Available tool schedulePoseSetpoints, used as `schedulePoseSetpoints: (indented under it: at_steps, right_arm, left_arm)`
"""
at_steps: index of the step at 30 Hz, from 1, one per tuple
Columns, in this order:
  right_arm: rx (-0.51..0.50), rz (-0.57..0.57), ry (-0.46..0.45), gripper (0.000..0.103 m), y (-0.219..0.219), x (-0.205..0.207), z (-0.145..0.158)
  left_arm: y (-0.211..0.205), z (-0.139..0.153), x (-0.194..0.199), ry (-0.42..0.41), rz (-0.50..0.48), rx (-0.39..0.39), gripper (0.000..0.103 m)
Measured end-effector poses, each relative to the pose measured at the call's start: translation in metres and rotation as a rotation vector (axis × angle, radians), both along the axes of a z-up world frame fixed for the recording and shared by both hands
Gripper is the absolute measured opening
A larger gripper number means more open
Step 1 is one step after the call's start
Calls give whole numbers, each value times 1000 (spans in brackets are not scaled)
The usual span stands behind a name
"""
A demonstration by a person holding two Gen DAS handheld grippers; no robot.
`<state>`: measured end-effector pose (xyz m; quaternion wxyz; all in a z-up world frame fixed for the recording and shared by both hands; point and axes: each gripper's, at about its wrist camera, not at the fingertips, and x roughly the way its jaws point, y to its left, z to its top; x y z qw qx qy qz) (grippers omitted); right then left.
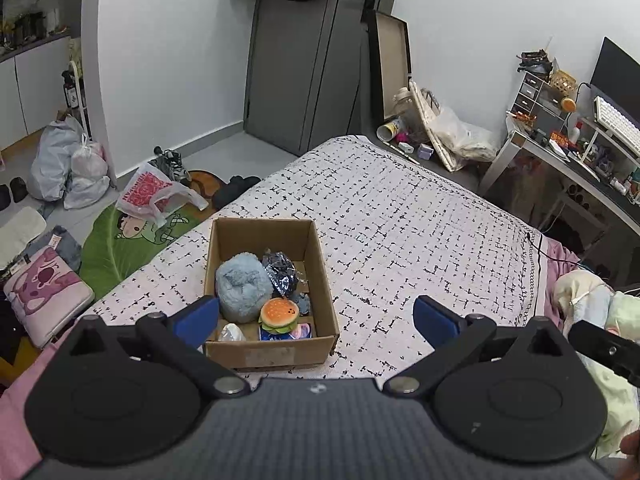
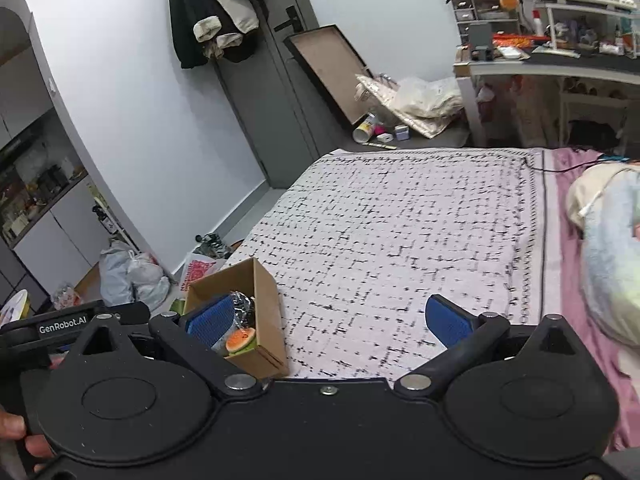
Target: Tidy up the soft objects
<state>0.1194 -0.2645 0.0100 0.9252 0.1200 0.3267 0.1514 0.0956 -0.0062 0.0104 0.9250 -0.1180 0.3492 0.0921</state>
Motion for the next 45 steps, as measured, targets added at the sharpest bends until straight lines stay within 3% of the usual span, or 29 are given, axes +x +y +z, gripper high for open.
schedulePoseSetpoints:
  at_steps: [8, 23, 45]
  right_arm:
    - [-22, -10, -12, 103, -10, -27, 18]
    - [-20, 22, 12, 103, -13, -65, 25]
    - [-49, 16, 25, 103, -14, -76, 22]
  left_arm:
    - [-13, 13, -28, -9, -43, 9, 103]
    - [-29, 29, -71, -5, -99, 117, 103]
    - [-38, 28, -83, 23, -129, 136, 103]
